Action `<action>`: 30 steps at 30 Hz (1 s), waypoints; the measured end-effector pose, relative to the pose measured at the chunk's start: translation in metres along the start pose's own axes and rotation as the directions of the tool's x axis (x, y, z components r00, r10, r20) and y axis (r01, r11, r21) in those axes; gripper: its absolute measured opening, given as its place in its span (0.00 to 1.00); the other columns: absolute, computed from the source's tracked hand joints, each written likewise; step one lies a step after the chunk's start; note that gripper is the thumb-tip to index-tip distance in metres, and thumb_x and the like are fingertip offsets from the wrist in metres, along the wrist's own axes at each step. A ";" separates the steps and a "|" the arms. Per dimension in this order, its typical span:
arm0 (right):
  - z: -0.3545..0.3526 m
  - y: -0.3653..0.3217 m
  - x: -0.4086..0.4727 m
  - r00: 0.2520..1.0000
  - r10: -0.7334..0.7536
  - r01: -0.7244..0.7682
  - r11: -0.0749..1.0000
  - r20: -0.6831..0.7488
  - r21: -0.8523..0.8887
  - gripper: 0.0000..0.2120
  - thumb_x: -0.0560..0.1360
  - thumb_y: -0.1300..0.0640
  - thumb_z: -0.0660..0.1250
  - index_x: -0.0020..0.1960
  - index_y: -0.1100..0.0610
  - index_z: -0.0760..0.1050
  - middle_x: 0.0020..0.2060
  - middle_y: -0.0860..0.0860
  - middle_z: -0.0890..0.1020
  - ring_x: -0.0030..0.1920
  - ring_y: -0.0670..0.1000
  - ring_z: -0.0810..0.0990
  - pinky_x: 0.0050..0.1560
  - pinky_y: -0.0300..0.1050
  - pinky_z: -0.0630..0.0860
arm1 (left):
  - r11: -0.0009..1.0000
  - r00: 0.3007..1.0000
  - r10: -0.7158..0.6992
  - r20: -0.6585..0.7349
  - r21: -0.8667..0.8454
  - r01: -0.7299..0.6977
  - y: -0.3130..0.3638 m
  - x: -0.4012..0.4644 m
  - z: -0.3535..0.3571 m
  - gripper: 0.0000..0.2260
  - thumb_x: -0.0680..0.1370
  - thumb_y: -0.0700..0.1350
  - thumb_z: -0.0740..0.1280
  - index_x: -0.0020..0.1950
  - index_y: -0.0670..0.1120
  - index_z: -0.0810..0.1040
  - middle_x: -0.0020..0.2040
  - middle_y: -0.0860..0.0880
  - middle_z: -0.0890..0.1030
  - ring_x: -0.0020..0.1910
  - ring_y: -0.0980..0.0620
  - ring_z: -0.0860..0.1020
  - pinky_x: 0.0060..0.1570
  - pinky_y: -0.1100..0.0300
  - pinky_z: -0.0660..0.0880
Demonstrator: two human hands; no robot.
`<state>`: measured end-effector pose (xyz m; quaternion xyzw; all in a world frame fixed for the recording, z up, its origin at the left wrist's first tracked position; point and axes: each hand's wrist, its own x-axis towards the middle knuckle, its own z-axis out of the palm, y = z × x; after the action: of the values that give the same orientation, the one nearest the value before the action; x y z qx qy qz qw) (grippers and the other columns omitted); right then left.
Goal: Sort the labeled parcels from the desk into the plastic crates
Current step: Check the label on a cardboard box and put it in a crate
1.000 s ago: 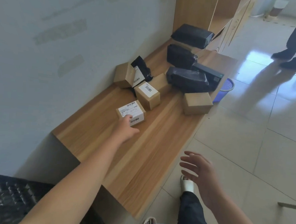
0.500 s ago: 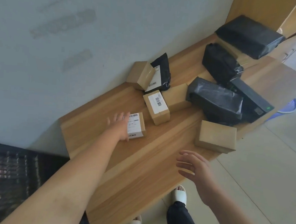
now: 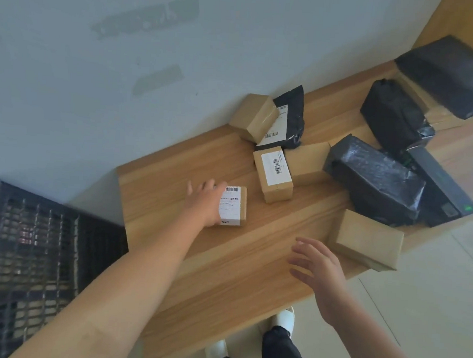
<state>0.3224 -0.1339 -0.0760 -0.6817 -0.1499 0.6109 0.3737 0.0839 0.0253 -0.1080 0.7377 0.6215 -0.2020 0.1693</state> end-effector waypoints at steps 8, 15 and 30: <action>0.032 -0.023 -0.048 0.964 -0.117 0.154 0.978 0.240 -0.143 0.40 0.70 0.42 0.77 0.78 0.42 0.65 0.67 0.49 0.76 0.67 0.53 0.76 0.67 0.57 0.75 | 0.962 0.973 0.168 -0.158 -0.189 -0.197 0.005 -0.152 -0.020 0.47 0.70 0.52 0.78 0.82 0.57 0.54 0.78 0.51 0.59 0.77 0.46 0.59 0.78 0.50 0.53; 0.087 -0.052 -0.108 0.846 -0.244 0.394 0.886 0.474 -0.246 0.37 0.68 0.46 0.79 0.73 0.36 0.69 0.59 0.44 0.85 0.57 0.45 0.85 0.56 0.48 0.76 | 0.873 0.881 0.122 -0.456 -0.373 -0.314 -0.038 -0.241 -0.026 0.46 0.72 0.52 0.77 0.82 0.59 0.52 0.74 0.58 0.55 0.74 0.56 0.52 0.77 0.54 0.55; 0.147 -0.055 -0.195 0.689 -0.276 0.473 0.872 0.670 -0.127 0.25 0.73 0.52 0.69 0.70 0.48 0.78 0.62 0.55 0.85 0.60 0.60 0.85 0.52 0.53 0.83 | -0.146 0.888 -0.044 -0.457 -0.877 -0.458 -0.160 -0.347 -0.016 0.33 0.71 0.55 0.75 0.75 0.61 0.71 0.75 0.53 0.74 0.72 0.48 0.75 0.70 0.38 0.72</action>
<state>0.1564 -0.1774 0.1063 -0.4368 -0.4916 0.6844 0.3149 -0.1225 -0.2337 0.0822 0.4767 0.4493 0.4849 0.5794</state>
